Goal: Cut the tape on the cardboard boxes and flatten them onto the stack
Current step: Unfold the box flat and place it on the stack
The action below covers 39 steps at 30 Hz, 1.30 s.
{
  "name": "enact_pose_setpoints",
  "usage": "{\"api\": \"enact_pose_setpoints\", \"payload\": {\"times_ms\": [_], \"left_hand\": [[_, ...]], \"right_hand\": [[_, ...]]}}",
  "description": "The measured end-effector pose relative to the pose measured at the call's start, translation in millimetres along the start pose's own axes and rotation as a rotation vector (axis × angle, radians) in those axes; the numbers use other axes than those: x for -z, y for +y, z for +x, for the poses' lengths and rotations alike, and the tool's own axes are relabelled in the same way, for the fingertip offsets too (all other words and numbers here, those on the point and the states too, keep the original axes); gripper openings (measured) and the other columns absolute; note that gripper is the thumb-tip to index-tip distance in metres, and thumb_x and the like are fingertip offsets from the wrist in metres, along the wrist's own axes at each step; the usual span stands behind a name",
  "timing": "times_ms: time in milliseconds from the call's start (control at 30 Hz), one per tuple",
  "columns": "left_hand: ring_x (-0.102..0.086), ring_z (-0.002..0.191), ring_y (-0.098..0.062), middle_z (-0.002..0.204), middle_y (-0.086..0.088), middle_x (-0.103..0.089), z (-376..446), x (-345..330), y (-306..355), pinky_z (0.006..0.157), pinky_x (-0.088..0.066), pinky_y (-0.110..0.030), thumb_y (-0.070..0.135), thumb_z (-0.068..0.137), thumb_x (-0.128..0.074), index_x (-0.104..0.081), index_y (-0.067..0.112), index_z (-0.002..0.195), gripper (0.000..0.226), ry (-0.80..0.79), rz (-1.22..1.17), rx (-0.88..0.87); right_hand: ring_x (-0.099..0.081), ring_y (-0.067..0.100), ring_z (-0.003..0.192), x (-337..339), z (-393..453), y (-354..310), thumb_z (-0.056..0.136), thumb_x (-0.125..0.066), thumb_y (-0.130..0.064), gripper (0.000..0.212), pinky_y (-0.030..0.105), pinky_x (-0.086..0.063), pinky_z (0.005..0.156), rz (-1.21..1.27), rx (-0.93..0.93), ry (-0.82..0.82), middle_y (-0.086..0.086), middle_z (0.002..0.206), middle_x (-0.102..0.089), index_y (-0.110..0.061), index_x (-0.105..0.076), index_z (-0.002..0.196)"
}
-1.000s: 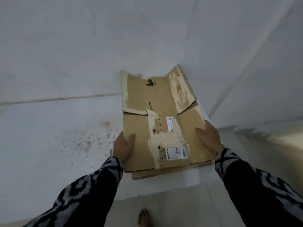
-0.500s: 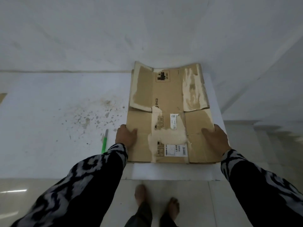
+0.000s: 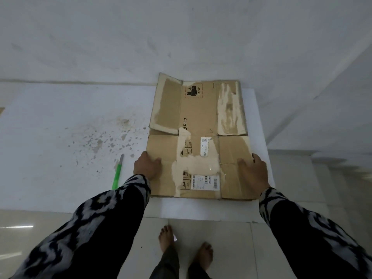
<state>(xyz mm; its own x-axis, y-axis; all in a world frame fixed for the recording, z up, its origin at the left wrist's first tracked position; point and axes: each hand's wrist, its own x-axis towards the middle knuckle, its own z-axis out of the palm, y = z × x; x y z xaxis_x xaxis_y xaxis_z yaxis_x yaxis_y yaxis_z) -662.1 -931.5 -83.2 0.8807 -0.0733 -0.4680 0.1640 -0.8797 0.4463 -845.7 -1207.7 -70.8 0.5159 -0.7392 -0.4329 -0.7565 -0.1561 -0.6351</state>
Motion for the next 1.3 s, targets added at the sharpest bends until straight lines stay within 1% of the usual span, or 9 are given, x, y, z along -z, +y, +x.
{"api": "enact_pose_setpoints", "payload": {"times_ms": [133, 500, 667, 767, 867, 933, 1067, 1167, 1300], "left_hand": [[-0.049, 0.124, -0.036, 0.132, -0.016, -0.055, 7, 0, 2, 0.097, -0.039, -0.039, 0.044, 0.094, -0.058, -0.047, 0.003, 0.128, 0.054, -0.001, 0.057, 0.008], [-0.052, 0.117, -0.039, 0.129, -0.020, -0.053, 12, -4, 6, 0.096, -0.045, -0.044, 0.044, 0.093, -0.059, -0.049, 0.002, 0.127, 0.055, -0.004, 0.157, 0.045], [-0.030, 0.132, -0.042, 0.147, -0.018, -0.028, -23, -9, 9, 0.105, -0.033, -0.054, 0.039, 0.096, -0.052, -0.022, 0.005, 0.147, 0.068, 0.010, 0.117, 0.014], [-0.031, 0.129, -0.044, 0.149, -0.019, -0.023, -47, -3, 1, 0.105, -0.032, -0.053, 0.039, 0.096, -0.049, -0.029, 0.008, 0.141, 0.058, 0.003, 0.177, -0.150], [-0.021, 0.140, -0.043, 0.160, -0.019, -0.011, -58, 12, -18, 0.116, -0.021, -0.048, 0.042, 0.098, -0.046, -0.031, 0.014, 0.147, 0.058, 0.018, 0.266, -0.271], [-0.019, 0.145, -0.037, 0.161, -0.012, -0.017, -62, 32, -33, 0.119, -0.017, -0.043, 0.042, 0.099, -0.047, -0.034, 0.018, 0.149, 0.057, 0.059, 0.246, -0.320], [-0.049, 0.128, -0.013, 0.140, 0.012, -0.053, -67, 86, -68, 0.104, -0.042, -0.033, 0.042, 0.100, -0.045, -0.055, 0.029, 0.133, 0.036, -0.039, 0.122, -0.384], [-0.053, 0.122, -0.011, 0.134, 0.016, -0.057, -69, 131, -112, 0.098, -0.045, -0.032, 0.043, 0.101, -0.043, -0.055, 0.033, 0.132, 0.034, -0.050, 0.142, -0.397], [-0.049, 0.125, -0.007, 0.133, 0.019, -0.057, -66, 192, -196, 0.098, -0.042, -0.029, 0.043, 0.101, -0.043, -0.054, 0.035, 0.131, 0.033, 0.000, 0.082, -0.407]], "right_hand": [[-0.047, 0.032, 0.132, -10, 0, 5, 0.084, -0.060, -0.060, 0.088, 0.048, -0.040, 0.108, 0.011, -0.005, -0.057, 0.008, 0.148, -0.046, -0.011, -0.027, 0.150], [-0.001, 0.027, 0.151, -22, 5, 16, 0.090, -0.057, -0.058, 0.103, 0.049, -0.015, 0.121, -0.116, 0.031, -0.025, 0.005, 0.165, 0.007, -0.013, 0.007, 0.157], [-0.023, 0.031, 0.144, -17, -13, 10, 0.095, -0.052, -0.048, 0.074, 0.050, -0.028, 0.116, -0.278, 0.189, 0.106, 0.004, 0.162, -0.014, -0.022, -0.018, 0.156], [-0.040, 0.034, 0.132, -21, -28, -6, 0.093, -0.051, -0.032, 0.050, 0.048, -0.037, 0.107, -0.335, 0.306, 0.125, 0.012, 0.143, -0.045, -0.015, -0.046, 0.140], [-0.046, 0.034, 0.125, -36, -48, -26, 0.093, -0.057, -0.027, 0.041, 0.044, -0.039, 0.104, -0.293, 0.327, 0.080, 0.014, 0.135, -0.052, -0.014, -0.057, 0.132], [-0.047, 0.031, 0.124, -51, -70, -43, 0.096, -0.058, -0.025, 0.038, 0.040, -0.040, 0.104, -0.195, 0.335, -0.008, 0.012, 0.135, -0.050, -0.016, -0.058, 0.132], [-0.055, 0.019, 0.114, -99, -123, -84, 0.098, -0.057, -0.025, 0.029, 0.027, -0.043, 0.093, -0.074, 0.380, -0.157, 0.002, 0.124, -0.058, -0.018, -0.062, 0.126], [-0.058, 0.011, 0.099, -151, -172, -122, 0.100, -0.053, -0.027, 0.024, 0.014, -0.042, 0.074, -0.077, 0.415, -0.270, -0.008, 0.113, -0.060, -0.024, -0.062, 0.123], [-0.060, 0.000, 0.089, -230, -247, -176, 0.099, -0.054, -0.033, 0.022, 0.010, -0.041, 0.069, -0.068, 0.438, -0.332, -0.012, 0.109, -0.063, -0.030, -0.063, 0.119]]}}
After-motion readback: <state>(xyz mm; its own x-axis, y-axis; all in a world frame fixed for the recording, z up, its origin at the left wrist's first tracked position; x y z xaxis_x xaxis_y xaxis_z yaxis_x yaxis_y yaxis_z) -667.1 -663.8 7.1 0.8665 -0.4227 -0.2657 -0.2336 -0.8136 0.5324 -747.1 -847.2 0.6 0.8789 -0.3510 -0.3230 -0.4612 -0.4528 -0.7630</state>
